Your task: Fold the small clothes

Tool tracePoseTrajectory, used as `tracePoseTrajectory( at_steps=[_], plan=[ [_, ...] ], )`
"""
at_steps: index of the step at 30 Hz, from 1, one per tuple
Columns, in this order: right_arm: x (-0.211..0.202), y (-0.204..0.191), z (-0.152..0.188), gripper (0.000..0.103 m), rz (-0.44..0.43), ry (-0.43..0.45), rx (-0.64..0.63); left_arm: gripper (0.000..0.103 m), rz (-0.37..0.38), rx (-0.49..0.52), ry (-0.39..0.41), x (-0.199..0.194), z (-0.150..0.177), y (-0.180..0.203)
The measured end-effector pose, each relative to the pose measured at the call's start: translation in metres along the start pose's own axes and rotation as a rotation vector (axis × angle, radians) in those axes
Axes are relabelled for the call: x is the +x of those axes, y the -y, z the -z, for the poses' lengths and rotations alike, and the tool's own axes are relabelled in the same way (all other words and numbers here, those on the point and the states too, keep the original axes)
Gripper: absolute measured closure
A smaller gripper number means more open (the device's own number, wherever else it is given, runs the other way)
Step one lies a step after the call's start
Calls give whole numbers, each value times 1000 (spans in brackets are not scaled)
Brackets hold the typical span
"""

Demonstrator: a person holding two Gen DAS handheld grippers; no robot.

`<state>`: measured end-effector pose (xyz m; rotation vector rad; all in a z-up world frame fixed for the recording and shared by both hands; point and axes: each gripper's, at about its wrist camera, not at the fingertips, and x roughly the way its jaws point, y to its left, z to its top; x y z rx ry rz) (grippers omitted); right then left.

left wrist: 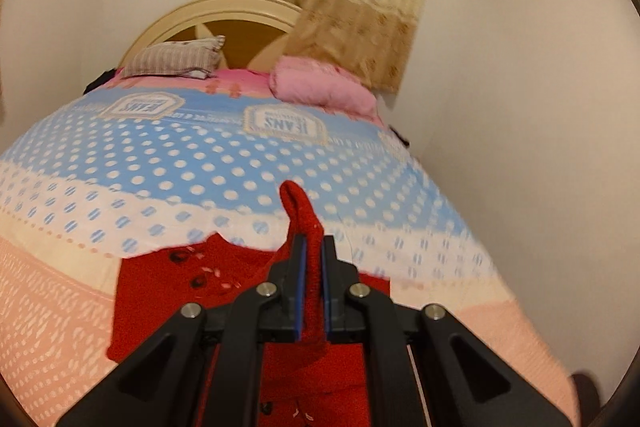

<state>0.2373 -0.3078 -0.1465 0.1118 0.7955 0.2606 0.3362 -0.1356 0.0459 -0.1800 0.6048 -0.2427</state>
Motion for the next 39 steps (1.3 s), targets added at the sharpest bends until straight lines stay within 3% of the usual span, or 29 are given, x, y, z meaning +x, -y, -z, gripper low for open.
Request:
tracePoseTrajectory(
  at_steps=[2,7,11,15,18,22,25,28,33,36,39],
  plan=[
    [1,1,-1,29,-4,-1,3,94,16,40,-43,19,18,15],
    [1,1,0,29,-7,0,5,80,-66,140,-160,61,62,29],
    [1,2,0,29,-16,2,12,63,-92,161,-171,51,84,11],
    [1,2,0,29,-21,2,16,40,-206,239,-130,28,109,-28],
    [1,2,0,29,-23,2,17,40,-314,258,-138,19,126,-73],
    [-1,7,1,29,-56,15,47,39,-417,151,-208,16,135,-144],
    [-7,13,1,29,-54,43,85,39,-428,70,-238,19,138,-176],
    [-15,11,-2,29,-45,41,85,34,-377,-29,-242,22,138,-196],
    [-31,26,-21,29,-49,24,160,34,-311,-72,-186,21,133,-195],
    [-36,36,-42,29,-26,25,185,33,-274,-83,-196,17,132,-190],
    [-32,42,-61,31,1,13,182,30,-295,-102,-166,1,133,-191]
  ],
)
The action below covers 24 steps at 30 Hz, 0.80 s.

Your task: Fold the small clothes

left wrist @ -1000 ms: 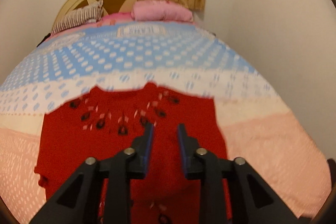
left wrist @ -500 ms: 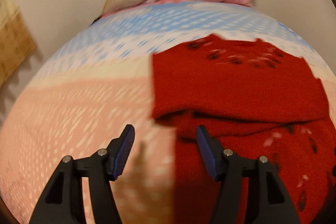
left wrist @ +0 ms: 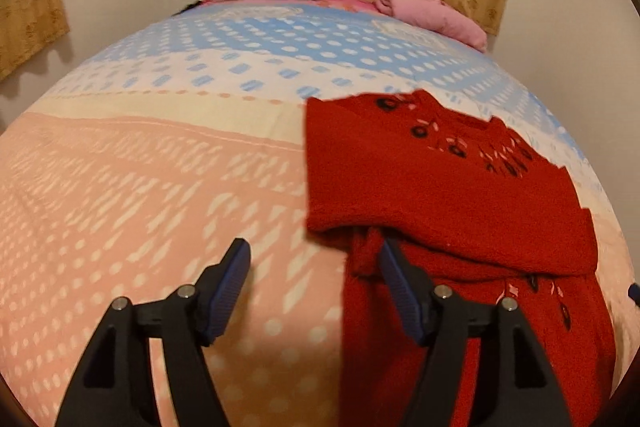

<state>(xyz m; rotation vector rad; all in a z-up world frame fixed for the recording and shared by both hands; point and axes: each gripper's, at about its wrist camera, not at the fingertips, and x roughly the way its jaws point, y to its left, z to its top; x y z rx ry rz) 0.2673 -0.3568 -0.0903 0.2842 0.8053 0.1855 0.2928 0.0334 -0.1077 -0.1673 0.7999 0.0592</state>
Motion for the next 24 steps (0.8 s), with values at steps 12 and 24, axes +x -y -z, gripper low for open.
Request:
tracePoseTrajectory(
  at_steps=[12,24],
  plan=[
    [85,-15,-32,96,87,-140,-33,3,-82,-12,-80,45,-10,-12],
    [60,0,-28,98,204,-39,-76,7,-64,-99,-110,50,1,-29]
  ],
)
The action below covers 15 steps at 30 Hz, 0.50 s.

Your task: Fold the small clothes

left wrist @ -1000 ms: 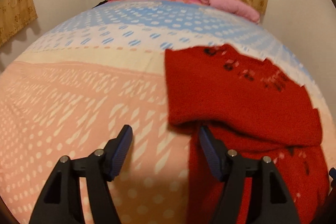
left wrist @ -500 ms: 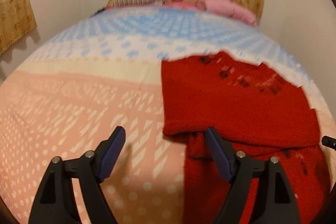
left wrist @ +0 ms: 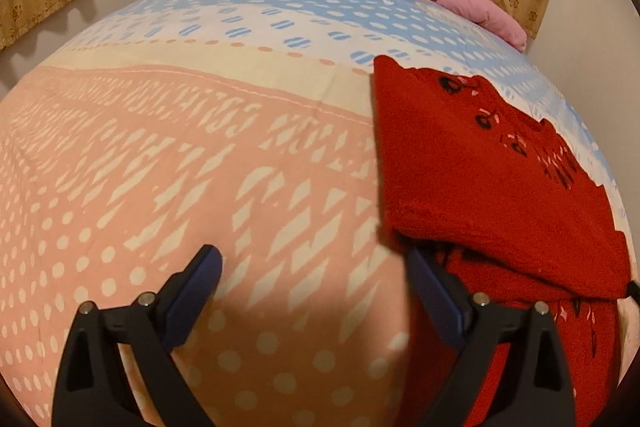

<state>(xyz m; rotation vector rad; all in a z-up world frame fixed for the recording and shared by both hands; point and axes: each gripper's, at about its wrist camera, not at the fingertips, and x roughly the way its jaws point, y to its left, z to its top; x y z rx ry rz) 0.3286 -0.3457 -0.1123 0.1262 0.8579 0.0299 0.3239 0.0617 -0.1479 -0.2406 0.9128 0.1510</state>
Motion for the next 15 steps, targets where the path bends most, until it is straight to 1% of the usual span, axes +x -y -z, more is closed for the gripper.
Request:
tracePoseTrajectory(
  at_steps=[4,5,6,8,10,12,14,15],
  plan=[
    [11,6,9,97,-3,-29,10,7,5,12,0,-5,2,-3],
    [12,7,9,97,-6,-28,13,7,19,12,5,-9,3,-5],
    [9,9,9,97,-7,-22,15,7,17,4,10,-14,3,-8],
    [4,9,7,97,-12,-14,14,7,19,-7,69,-31,4,-13],
    [-3,6,4,97,-1,-3,-3,6,-3,13,142,-48,1,-13],
    [-11,1,-1,97,13,9,-27,5,6,29,197,-61,-7,-9],
    [-18,-8,-9,97,30,27,-55,3,13,53,194,-59,-16,0],
    [-19,-13,-13,94,35,33,-65,3,14,64,189,-55,-20,5]
  ],
)
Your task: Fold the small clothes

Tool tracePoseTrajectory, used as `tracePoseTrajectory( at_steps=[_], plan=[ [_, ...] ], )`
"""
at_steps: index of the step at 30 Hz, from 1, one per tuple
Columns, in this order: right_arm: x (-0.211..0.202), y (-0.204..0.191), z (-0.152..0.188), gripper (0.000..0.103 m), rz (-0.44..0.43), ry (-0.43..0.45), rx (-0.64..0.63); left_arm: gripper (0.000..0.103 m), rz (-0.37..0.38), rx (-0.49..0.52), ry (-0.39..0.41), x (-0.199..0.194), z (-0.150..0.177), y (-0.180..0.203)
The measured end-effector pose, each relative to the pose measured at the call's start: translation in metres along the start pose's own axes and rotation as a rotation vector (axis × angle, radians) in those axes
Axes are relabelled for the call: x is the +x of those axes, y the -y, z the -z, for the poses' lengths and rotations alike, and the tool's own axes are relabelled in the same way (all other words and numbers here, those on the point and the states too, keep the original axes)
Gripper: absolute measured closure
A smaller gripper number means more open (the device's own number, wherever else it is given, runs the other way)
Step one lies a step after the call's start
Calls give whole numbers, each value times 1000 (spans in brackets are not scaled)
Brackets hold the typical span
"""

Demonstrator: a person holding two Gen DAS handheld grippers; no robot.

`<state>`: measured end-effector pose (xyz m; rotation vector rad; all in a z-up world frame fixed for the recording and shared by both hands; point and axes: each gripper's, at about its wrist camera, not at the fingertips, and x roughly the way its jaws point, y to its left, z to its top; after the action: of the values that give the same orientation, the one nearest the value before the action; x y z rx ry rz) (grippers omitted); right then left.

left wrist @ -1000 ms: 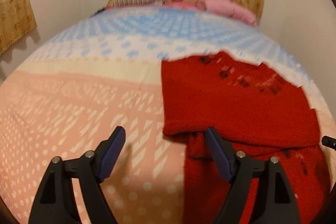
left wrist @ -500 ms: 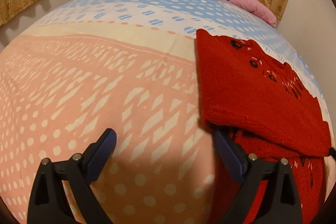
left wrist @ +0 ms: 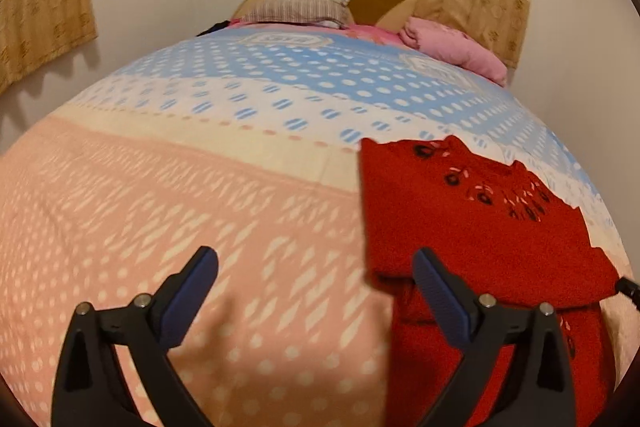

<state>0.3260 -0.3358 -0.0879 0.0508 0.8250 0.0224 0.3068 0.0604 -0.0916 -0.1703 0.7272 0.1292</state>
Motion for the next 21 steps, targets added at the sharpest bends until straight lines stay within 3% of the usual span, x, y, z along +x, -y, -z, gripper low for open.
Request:
tracePoseTrajectory(
  at_steps=[1,3,4,9,13,15,21],
  plan=[
    [-1,-4,-4,92,15,6,-8,3,-4,10,-3,6,-1,5],
    [0,-13,-11,61,8,18,-22,3,-12,27,-28,18,-1,14],
    [1,-17,-13,59,-18,22,-24,3,-9,37,-43,25,0,19],
    [25,-36,-18,59,-150,-24,-63,3,-24,54,-91,42,13,23],
    [64,-22,-11,61,-67,-132,-50,2,-8,57,-95,41,14,22],
    [65,-12,-8,64,-101,-112,-30,0,-10,60,-102,43,15,23],
    [59,-10,1,65,-70,-88,-64,0,-19,111,-110,47,22,34]
  ],
)
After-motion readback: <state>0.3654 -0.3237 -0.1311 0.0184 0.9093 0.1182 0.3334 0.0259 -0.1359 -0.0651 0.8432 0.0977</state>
